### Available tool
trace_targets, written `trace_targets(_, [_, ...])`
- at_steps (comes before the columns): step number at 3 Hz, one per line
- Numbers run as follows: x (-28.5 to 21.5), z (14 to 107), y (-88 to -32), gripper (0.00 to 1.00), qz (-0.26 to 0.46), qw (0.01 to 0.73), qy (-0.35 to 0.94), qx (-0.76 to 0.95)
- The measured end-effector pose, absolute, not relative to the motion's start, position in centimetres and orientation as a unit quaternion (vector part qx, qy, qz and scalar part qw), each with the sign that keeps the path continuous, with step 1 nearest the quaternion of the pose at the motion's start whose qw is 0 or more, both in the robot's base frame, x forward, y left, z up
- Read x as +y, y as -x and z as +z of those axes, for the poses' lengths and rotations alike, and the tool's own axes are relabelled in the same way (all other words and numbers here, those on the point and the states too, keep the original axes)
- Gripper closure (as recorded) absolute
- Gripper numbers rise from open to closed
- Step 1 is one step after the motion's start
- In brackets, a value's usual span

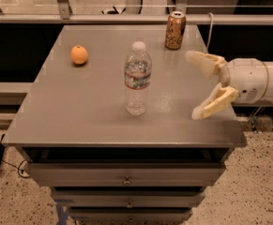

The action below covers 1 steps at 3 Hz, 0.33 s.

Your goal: Place water bottle upright

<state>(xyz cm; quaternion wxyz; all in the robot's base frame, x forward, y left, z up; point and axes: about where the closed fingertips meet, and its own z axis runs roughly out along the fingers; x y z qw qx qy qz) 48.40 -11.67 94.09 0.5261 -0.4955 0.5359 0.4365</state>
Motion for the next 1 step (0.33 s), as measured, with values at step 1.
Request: trace_targets(1, [-11.58, 94.02, -48.22, 0.00, 0.439, 0.523, 0.498, 0.535])
